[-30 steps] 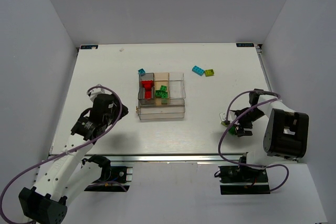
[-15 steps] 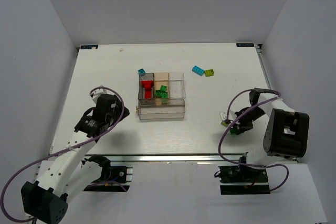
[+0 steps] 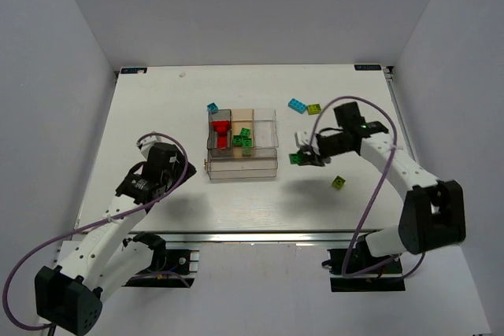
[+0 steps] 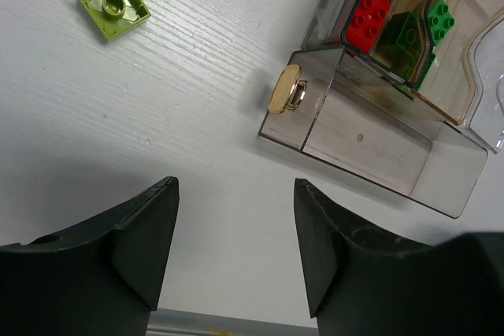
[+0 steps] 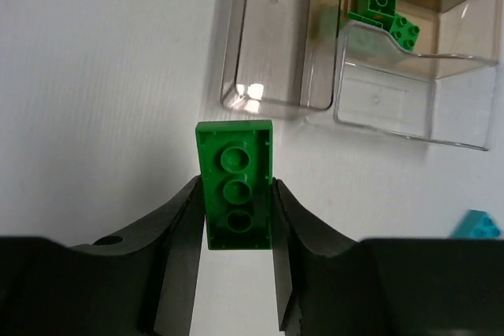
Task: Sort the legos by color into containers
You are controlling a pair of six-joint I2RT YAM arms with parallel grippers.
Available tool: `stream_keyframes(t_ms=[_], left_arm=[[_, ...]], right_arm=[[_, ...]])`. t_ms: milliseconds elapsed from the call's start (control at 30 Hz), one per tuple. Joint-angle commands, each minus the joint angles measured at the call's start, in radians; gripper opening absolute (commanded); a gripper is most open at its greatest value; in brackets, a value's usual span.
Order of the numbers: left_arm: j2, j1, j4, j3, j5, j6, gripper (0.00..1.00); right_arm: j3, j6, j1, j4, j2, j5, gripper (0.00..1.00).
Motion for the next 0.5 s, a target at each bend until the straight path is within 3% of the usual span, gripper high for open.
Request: stream_keyframes(t_ms=[0, 67, 100, 167, 333, 467], left_arm=[[-0.006, 0.002, 0.016, -0.003, 0.004, -0.026, 0.70], [-0.010, 0.002, 0.003, 0.000, -0.009, -0.042, 0.70], [-0.011, 0.002, -0.010, 0.007, -0.014, -0.045, 0.70], [-0.008, 0.002, -0.029, 0.017, -0.040, -0.054, 0.73], [0.012, 0.002, -0.078, 0.047, -0.080, -0.089, 0.86], [0.064, 0.012, -0.115, 0.086, -0.115, -0.129, 0.92]], right_arm=[[0.141, 0.721, 0.120, 0.513, 0.130, 0.017, 0.00], [0.305, 0.961, 0.203, 0.488, 0.306, 0.072, 0.00], [0.464, 1.016, 0.220, 0.444, 0.356, 0.091, 0.00], [0.583, 1.160, 0.283, 0.440, 0.448, 0.161, 0.00], [0.893, 1.317, 0.357, 0.335, 0.691, 0.304, 0.00], [0.851, 1.311, 0.400, 0.368, 0.729, 0.395, 0.11]])
